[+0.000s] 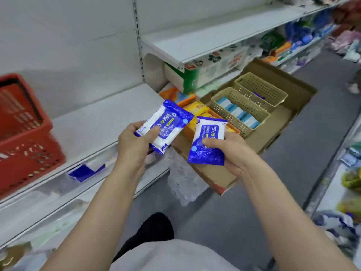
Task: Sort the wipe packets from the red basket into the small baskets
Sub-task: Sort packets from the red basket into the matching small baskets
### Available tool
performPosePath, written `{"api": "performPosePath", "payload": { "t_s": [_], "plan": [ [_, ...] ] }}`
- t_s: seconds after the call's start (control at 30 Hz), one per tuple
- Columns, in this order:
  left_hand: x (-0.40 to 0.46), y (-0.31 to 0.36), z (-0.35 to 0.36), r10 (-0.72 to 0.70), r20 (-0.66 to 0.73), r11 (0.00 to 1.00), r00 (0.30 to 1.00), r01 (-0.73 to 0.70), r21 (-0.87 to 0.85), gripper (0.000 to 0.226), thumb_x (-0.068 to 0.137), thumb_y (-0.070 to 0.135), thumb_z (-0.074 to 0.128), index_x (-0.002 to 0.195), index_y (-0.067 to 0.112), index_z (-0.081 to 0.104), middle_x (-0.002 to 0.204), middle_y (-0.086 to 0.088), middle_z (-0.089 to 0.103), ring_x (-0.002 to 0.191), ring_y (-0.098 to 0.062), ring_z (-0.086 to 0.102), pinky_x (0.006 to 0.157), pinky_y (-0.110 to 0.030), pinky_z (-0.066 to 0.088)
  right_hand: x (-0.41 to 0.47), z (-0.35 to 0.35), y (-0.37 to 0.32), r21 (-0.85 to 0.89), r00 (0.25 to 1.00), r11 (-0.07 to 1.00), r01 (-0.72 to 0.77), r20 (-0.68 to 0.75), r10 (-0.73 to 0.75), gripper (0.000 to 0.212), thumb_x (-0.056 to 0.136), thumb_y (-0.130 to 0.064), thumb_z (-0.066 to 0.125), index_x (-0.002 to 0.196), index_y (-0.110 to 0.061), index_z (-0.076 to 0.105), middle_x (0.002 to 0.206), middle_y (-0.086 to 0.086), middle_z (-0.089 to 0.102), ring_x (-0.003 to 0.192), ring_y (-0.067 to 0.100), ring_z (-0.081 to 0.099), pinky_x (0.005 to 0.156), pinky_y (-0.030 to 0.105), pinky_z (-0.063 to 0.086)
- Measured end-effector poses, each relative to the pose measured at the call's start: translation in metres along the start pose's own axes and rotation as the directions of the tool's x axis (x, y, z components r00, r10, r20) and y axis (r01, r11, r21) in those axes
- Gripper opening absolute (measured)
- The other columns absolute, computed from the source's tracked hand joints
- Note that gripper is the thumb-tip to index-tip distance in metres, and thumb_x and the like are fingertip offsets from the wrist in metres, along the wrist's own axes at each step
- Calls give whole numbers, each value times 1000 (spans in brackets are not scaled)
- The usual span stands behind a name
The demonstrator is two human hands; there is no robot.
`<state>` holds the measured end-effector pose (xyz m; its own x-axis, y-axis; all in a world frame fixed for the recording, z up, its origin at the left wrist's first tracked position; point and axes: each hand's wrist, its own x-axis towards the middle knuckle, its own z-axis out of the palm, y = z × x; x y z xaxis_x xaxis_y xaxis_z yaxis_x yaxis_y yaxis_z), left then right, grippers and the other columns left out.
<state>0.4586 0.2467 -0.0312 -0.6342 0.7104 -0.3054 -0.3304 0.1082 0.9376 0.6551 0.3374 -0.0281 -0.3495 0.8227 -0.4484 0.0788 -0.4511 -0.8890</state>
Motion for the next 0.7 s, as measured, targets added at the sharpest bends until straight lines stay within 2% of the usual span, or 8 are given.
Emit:
{"api": "performPosePath", "payload": {
  "t_s": [0.17,0.23,0.3,0.4,0.47,0.53,0.7],
  "plan": [
    [8,-22,90,-49,87,995,995,41,96,34,83,8,74,113,4,59,102,-14,73,76,-21,70,64,-32,58,24,-92,5,42,991,996,77,-109,-72,24,89,-6,67,114,-6,66,108,15,73,99,31,70,89,43,56],
    [23,-34,128,-53,108,991,993,39,127,38,80,7,77,113,3,59,103,-16,72,79,-23,71,65,-31,58,44,-126,0,34,983,993,109,-152,-102,18,94,-9,63,111,-9,66,109,14,73,96,28,71,87,41,58],
    [42,-47,171,-79,143,988,987,58,141,45,78,9,80,116,2,58,105,-17,72,79,-23,72,66,-32,58,67,-163,-10,27,977,996,89,-197,-82,15,99,-12,56,110,-10,65,104,12,74,85,20,72,77,34,59],
    [75,-70,244,-105,200,987,974,77,141,41,79,10,79,114,6,57,108,-14,71,74,-18,72,55,-25,55,108,-220,-34,46,974,999,21,-225,-10,15,101,-10,50,109,-10,64,92,6,75,71,13,72,65,26,59],
    [95,-80,297,-120,198,989,973,99,113,31,81,7,77,104,12,57,107,-11,70,70,-14,70,52,-23,55,138,-256,-54,-4,970,1000,6,-242,-7,15,99,-7,51,107,-13,63,97,8,74,78,16,73,73,29,60],
    [103,-86,341,-153,178,984,972,134,115,33,80,6,77,106,12,56,104,-9,69,67,-11,69,53,-24,56,158,-289,-71,-78,964,997,-17,-267,-5,13,98,-7,54,104,-16,62,102,9,74,88,22,73,84,37,58],
    [134,-102,411,-199,125,972,972,180,152,37,78,8,79,109,10,59,102,-11,72,74,-18,70,70,-36,58,216,-367,-105,-187,958,982,-22,-284,-33,19,92,-6,64,108,-16,60,109,10,72,93,27,72,84,42,58]
  ]
}}
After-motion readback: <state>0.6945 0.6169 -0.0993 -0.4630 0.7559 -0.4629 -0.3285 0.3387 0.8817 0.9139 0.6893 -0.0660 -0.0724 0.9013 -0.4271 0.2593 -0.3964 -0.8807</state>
